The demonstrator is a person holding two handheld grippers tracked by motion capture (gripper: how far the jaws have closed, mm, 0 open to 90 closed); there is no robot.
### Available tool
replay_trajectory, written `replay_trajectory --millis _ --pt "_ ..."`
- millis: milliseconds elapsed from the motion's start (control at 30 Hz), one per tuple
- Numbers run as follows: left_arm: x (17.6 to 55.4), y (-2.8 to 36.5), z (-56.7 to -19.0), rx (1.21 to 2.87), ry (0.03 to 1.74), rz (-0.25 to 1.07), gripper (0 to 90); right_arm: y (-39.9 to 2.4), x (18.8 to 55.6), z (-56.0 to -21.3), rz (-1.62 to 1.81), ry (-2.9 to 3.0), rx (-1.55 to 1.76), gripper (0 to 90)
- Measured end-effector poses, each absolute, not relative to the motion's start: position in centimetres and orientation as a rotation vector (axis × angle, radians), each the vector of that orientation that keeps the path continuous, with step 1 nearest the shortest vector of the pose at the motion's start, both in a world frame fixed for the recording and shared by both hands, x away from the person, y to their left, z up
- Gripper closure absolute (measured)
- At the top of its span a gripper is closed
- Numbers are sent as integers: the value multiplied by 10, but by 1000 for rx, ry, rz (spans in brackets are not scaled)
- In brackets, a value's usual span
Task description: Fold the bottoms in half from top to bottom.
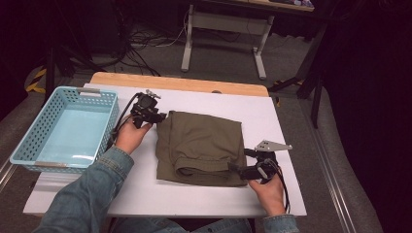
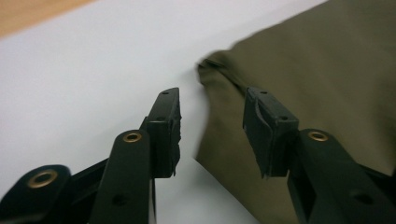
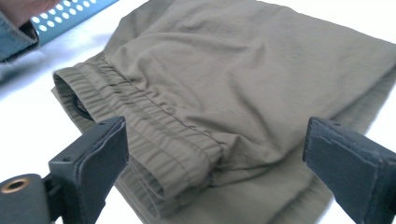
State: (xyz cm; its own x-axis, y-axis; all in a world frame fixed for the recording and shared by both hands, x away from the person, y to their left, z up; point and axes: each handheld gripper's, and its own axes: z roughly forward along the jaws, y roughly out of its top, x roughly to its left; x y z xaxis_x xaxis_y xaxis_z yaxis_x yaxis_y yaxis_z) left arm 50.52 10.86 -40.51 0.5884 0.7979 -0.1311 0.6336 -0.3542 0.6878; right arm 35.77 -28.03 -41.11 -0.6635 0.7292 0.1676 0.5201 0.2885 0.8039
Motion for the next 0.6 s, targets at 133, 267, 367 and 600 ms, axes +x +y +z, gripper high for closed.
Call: replay_trajectory --millis 133,267,367,600 --pt "478 111 -406 2073 1086 247 565 -268 353 -414 1248 2380 1101 153" --pt "459 110 -407 2058 1049 214 565 -259 347 -419 1156 2429 1072 228" --pt "453 109 -413 2046 1036 144 565 -260 342 -423 1127 2437 1074 235" --pt "440 99 -414 2083 996 142 564 -265 332 -431 1062 2460 1117 314"
